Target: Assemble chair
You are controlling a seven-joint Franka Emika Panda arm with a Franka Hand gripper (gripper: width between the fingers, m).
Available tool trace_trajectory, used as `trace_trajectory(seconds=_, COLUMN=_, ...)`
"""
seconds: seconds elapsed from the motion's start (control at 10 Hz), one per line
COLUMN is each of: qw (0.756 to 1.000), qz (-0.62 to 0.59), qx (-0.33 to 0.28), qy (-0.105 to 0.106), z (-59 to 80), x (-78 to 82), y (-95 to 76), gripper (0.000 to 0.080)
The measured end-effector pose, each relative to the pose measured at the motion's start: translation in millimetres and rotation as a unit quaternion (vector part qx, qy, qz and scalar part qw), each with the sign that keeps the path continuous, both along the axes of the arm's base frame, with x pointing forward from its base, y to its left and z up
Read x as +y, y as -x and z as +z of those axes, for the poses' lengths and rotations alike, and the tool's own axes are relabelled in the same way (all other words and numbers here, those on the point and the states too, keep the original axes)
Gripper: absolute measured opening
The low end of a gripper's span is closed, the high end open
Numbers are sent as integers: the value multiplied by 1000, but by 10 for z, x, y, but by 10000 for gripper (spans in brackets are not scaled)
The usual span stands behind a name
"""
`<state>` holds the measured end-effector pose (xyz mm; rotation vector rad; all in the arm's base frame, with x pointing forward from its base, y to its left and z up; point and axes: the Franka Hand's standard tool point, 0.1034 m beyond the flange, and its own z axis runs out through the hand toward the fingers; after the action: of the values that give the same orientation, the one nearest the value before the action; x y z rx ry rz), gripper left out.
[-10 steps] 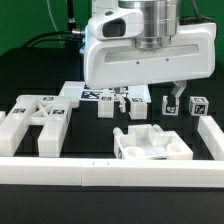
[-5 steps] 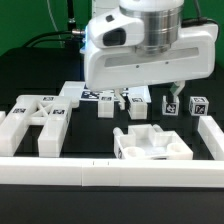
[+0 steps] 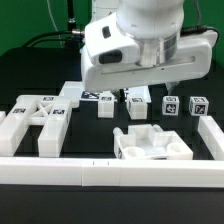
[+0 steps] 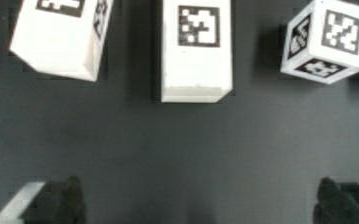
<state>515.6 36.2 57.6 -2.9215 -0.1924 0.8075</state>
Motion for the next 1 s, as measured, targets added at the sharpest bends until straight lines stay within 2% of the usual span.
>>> trace_trajectory(seconds=0.2, qw=997, qz=11, qx=73, qy=6, z=-41, x=-26, y=108, gripper=649)
trace_trajectory(seconds=0.4, qw=990, qz=34, qx=132, qy=30, z=-82, x=-61, y=268, gripper=649)
trace_trajectory(seconds=0.8, qw=990, qz=35, qx=137, qy=26, z=-118, x=-37, y=228, gripper=649)
trace_trajectory(seconds=0.9, qw=989, qz=35, qx=138, qy=31, z=-125, x=-39, y=235, gripper=649)
trace_trajectory(seconds=1.0, qw=987, qz=40, qx=143, qy=66, z=-163, x=-56, y=274, gripper=649)
